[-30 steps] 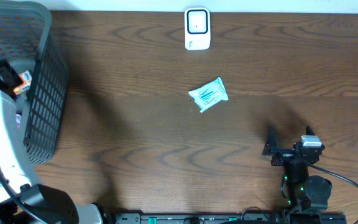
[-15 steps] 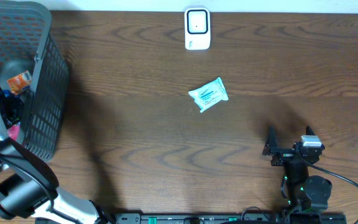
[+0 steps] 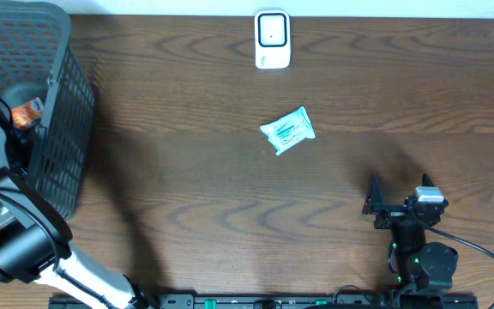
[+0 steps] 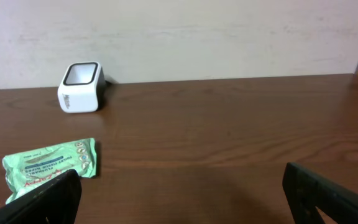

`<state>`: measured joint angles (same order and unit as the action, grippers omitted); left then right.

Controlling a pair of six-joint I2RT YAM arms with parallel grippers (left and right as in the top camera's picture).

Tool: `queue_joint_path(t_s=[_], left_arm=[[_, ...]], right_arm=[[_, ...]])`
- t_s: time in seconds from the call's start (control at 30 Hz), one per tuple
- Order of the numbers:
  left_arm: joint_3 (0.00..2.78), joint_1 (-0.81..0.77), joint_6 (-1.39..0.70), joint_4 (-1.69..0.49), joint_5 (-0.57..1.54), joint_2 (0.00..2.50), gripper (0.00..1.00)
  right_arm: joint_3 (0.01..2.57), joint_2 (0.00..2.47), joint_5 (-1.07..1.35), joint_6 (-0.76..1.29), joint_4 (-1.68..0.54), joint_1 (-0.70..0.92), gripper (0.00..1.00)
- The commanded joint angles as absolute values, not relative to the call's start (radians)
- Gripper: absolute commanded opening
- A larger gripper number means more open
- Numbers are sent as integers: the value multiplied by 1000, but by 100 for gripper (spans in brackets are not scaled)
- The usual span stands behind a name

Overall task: Scan the item barcode
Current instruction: 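Reach the left gripper into the basket and grasp the pink pad pack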

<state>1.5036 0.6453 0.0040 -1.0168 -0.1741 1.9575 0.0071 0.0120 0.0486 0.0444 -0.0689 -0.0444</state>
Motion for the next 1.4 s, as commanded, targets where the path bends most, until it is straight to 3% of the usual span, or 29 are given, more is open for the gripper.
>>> queue_joint_path(t_s=[0.0, 0.1, 0.23, 0.43, 0.53, 0.63, 0.7, 0.93, 1.2, 1.37], left_arm=[[1490, 648, 10, -983, -168, 1991, 76], [1490, 648, 10, -955, -168, 1998, 76], [1490, 650, 10, -940, -168, 2005, 58], [1486, 651, 10, -937, -167, 2007, 55], [1474, 651, 10, -938, -167, 2007, 38], [1457, 651, 10, -941, -167, 2007, 14], [1456, 651, 10, -954, -167, 2007, 8], [1522, 643, -47, -1029, -126, 1945, 7], [1702, 638, -105, -931, 476, 1709, 7], [1703, 638, -282, -744, 562, 1536, 7]], right_arm=[[5, 6, 51, 55, -72, -38, 99], [5, 6, 51, 55, -72, -38, 99], [5, 6, 51, 55, -72, -38, 99], [5, 6, 51, 55, -72, -38, 99], [5, 6, 51, 55, -72, -38, 99], [5, 6, 51, 55, -72, -38, 99], [5, 6, 50, 55, -72, -38, 99], [5, 6, 50, 55, -72, -38, 99], [5, 6, 50, 55, -72, -38, 99], [5, 6, 51, 55, -72, -38, 99]])
